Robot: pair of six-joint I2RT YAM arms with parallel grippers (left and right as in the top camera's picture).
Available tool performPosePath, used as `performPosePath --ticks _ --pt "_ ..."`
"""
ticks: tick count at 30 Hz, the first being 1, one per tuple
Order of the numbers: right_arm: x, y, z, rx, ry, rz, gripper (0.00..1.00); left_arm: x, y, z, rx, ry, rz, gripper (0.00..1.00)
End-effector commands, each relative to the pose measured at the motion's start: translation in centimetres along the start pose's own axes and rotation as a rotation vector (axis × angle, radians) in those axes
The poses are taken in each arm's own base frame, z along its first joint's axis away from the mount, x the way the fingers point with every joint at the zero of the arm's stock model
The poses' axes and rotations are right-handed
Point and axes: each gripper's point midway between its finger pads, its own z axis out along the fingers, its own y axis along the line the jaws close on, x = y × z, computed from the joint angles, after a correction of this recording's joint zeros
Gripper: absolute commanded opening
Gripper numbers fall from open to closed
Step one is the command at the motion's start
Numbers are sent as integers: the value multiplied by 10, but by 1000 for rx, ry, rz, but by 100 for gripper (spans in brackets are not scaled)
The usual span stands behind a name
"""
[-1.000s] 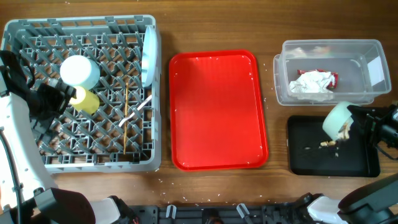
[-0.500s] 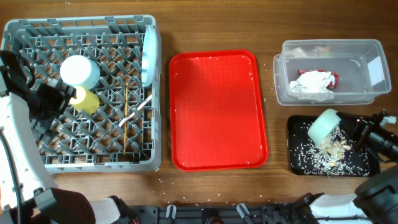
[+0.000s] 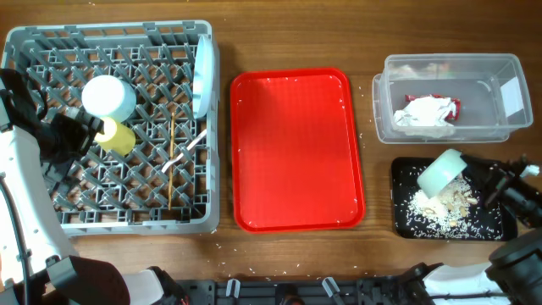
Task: Sort waste into correct bins and load items into the dishwasher rack
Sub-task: 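Tip the green bowl to dump the scraps onto the black tray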
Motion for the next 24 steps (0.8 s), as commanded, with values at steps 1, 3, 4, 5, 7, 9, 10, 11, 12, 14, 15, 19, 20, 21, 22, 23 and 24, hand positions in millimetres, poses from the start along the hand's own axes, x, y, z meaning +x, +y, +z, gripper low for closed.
performPosePath --ticks 1,3,4,5,7,9,10,11,12,14,15,19,20,21,22,23,24 --pt "-13 10 -1 -60 -27 -32 4 0 0 -4 14 -8 -13 100" --pt "0 21 -2 -128 0 -79 4 0 0 -4 14 -8 -13 100" --pt "-7 21 -2 -128 -16 -91 4 1 0 -4 15 -8 -13 100" --pt "-16 14 -2 -86 -33 -38 4 1 0 -4 15 -8 -13 100" --pt "-1 17 -2 -105 0 -43 5 1 0 -4 15 -8 -13 100" --pt "-8 19 -5 -124 -23 -71 5 0 0 -4 14 -8 -13 100" --pt "-4 16 -5 -108 -13 -28 4 1 0 -4 15 -8 -13 100" --pt "7 21 -5 -134 9 -37 4 0 0 -4 14 -8 -13 100" --pt "8 27 -6 -169 3 -85 4 1 0 -4 15 -8 -13 100" --pt "-12 17 -8 -119 -35 -32 4 0 0 -4 14 -8 -13 100" --pt "-2 15 -7 -106 -14 -11 4 0 0 -4 14 -8 -13 100" --pt "3 18 -10 -126 -12 -24 4 0 0 -4 14 -8 -13 100" --pt "11 18 -10 -122 5 -25 4 0 0 -4 14 -8 -13 100" --pt "11 23 -11 -153 -4 -96 4 0 0 -4 14 -8 -13 100" --pt "-1 23 -13 -163 -34 -130 4 0 0 -4 14 -8 -13 100" --pt "-1 12 -12 -97 -24 -38 4 0 0 -4 14 -8 -13 100" --pt "11 13 -11 -99 1 -65 4 1 0 -4 15 -8 -13 100"
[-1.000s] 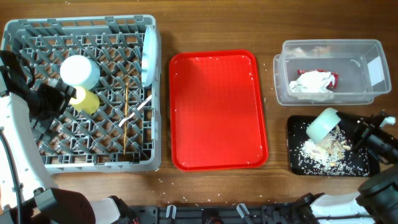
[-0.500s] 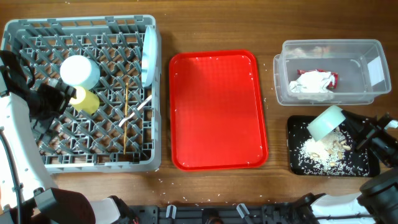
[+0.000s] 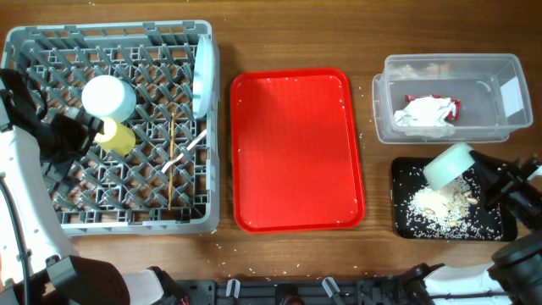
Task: Sort waste into correct bins and load items into the dishwasher rack
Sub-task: 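Tip the green bowl to dump the scraps onto the black tray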
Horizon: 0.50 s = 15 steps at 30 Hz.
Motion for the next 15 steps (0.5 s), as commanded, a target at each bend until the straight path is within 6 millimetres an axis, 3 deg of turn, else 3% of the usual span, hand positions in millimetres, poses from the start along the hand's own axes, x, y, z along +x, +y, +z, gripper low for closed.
performPosePath --ticks 1,3,7,12,15 --pt "8 7 -2 -25 8 -56 4 1 0 -4 14 -7 -13 100" --pt "20 6 -3 -6 34 1 4 1 0 -4 14 -7 -13 100" --pt "38 16 -2 3 50 -57 4 1 0 -4 14 -8 -13 100" --pt "88 78 11 -57 60 -372 5 1 0 -4 14 -8 -13 100" --pt "105 101 29 124 2 -463 4 1 0 -4 14 -7 -13 100"
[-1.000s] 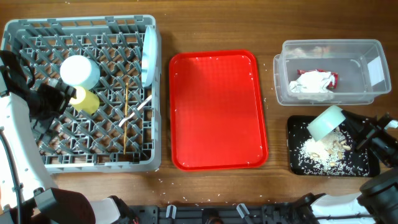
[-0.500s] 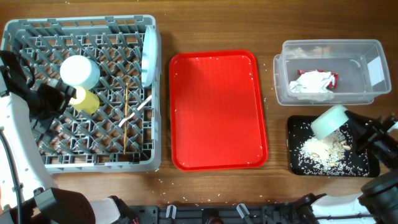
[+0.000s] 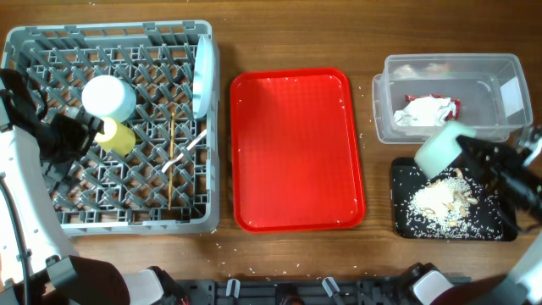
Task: Sort waste into correct bins and load items into the dishwasher rack
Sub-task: 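Tip the green bowl to dump the scraps onto the black tray, then carry the empty bowl to the dish rack and set it down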
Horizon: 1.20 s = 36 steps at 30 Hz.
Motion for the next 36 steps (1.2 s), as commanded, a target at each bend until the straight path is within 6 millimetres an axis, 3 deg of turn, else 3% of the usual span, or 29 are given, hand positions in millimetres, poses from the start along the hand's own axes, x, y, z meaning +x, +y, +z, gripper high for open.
performPosePath --ticks 1,2,6,7,9,11,14,17,20,22,26,33,34,36 --pt "4 45 19 165 -59 7 4 0 1 -4 12 -10 -13 100" --pt "16 76 36 187 -104 -116 5 0 1 -4 11 -10 -13 100" --pt "74 140 87 82 -72 -246 4 0 1 -4 11 -10 -13 100" --pt "107 161 119 6 23 -323 4 0 1 -4 12 -10 -13 100" --pt "173 171 181 -74 238 -408 5 0 1 -4 11 -10 -13 100" --pt "242 160 241 -91 446 -483 5 0 1 -4 12 -10 -13 100" --pt "306 164 293 -154 651 -600 5 0 1 -4 11 -10 -13 100" --pt "331 165 316 -176 691 -576 4 0 1 -4 11 -10 -13 100" --pt "366 171 322 -289 756 -589 4 0 1 -4 11 -10 -13 100" --pt "379 161 330 -260 774 -529 4 0 1 -4 12 -10 -13 100" --pt "386 145 343 -240 793 -501 4 0 1 -4 11 -10 -13 100" --pt "388 150 341 -268 802 -505 4 -1 -1 -4 21 -15 -13 100" --pt "394 153 339 -290 810 -516 4 -14 -12 -5 64 -67 -4 100" --pt "406 161 334 -335 817 -544 4 -6 -6 -5 42 -33 -9 100"
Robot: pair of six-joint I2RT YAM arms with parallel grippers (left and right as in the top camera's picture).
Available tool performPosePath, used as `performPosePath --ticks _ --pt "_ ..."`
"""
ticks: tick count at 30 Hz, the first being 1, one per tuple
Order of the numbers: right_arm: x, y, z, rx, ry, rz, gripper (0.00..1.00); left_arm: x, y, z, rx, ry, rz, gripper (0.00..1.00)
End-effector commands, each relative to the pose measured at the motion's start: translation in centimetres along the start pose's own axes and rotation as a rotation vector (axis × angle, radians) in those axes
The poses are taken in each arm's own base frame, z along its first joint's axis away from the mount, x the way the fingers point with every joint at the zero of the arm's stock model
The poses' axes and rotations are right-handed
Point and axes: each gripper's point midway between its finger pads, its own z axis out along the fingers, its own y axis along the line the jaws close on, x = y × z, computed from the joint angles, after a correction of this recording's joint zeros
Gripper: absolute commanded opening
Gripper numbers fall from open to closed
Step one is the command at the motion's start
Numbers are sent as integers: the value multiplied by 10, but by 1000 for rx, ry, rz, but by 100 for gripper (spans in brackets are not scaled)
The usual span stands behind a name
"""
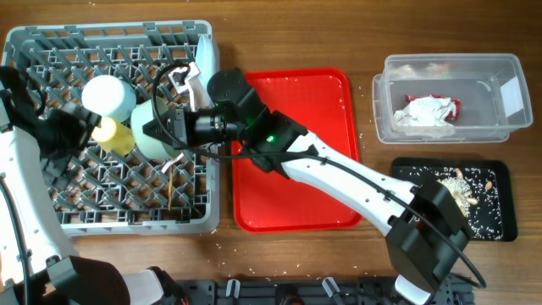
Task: Sort waste into correct bins and load items into the dishwasher rack
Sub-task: 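Carry the empty bowl to the dish rack and set it down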
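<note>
My right arm reaches across the red tray (296, 182) to the grey dishwasher rack (51, 222). Its gripper (174, 127) is shut on a pale green cup (154, 134), held on its side just over the rack's middle. A yellow cup (114, 134) and an upturned white cup (108, 96) are in the rack to the green cup's left. My left gripper (83, 127) sits right against the yellow cup; the overhead view does not show how its jaws stand. A white plate (203, 68) stands on edge at the rack's right side, behind the right gripper.
A metal utensil (175, 161) and wooden chopsticks (172, 182) lie in the rack below the green cup. At the right, a clear bin (500, 127) holds crumpled paper and a red wrapper (432, 110). A black tray (491, 222) holds rice and food scraps.
My right arm has moved from over the black tray at the far right to the rack on the left, the pale green cup still in its gripper. The left arm has not moved.
The right gripper held the green cup tilted over the black tray, rice and scraps beneath it. It stayed there, then stood a little higher near the clear bin. Now the cup is over the rack beside the yellow cup. The left arm stayed put throughout.
</note>
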Motion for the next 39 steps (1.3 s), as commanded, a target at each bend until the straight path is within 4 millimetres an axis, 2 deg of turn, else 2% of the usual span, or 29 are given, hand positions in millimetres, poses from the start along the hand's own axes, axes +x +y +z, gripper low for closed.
performPosePath --ticks 1,3,6,7,10,12,14,16,19,22,24,27,29,31,32,33,35,39 --pt "9 19 11 -51 17 -43 4 7 4 -5 -4 22 -15 100" --pt "5 20 13 -43 -15 -44 4 9 9 -5 -28 26 0 100" --pt "2 21 14 -52 -27 -19 4 -8 41 -8 -75 0 -236 100" --pt "2 15 16 -36 -36 4 5 -18 68 -12 -93 -6 -399 100" --pt "3 8 29 -58 -48 18 4 -33 129 -22 -125 -18 -641 100" --pt "-2 4 39 -115 -77 67 4 -30 181 -33 -151 -12 -840 100" --pt "-5 7 48 -193 -99 99 4 -22 206 -39 -160 3 -951 100" --pt "2 1 61 -238 -104 109 4 -20 221 -42 -146 1 -1022 100" --pt "10 -19 71 -207 -94 143 4 -20 223 -43 -142 -1 -1033 100" --pt "16 -29 73 -179 -72 162 5 -20 223 -43 -142 0 -1033 100" --pt "20 -39 75 -140 -57 173 13 -19 223 -43 -143 4 -1034 100" --pt "26 -76 76 17 -66 191 6 -18 223 -43 -144 8 -1034 100" --pt "28 -90 73 65 -52 195 4 -17 223 -43 -147 13 -1035 100" --pt "26 -69 72 -37 -18 154 4 -17 223 -43 -147 13 -1035 100" --pt "21 -45 70 -139 -17 132 4 -17 223 -43 -147 13 -1036 100" --pt "18 -41 69 -155 -26 149 4 -17 223 -43 -147 13 -1036 100" --pt "15 -46 68 -139 -33 176 4 -17 223 -43 -147 13 -1035 100" --pt "25 -78 68 -15 -4 262 4 -17 223 -43 -147 13 -1036 100"
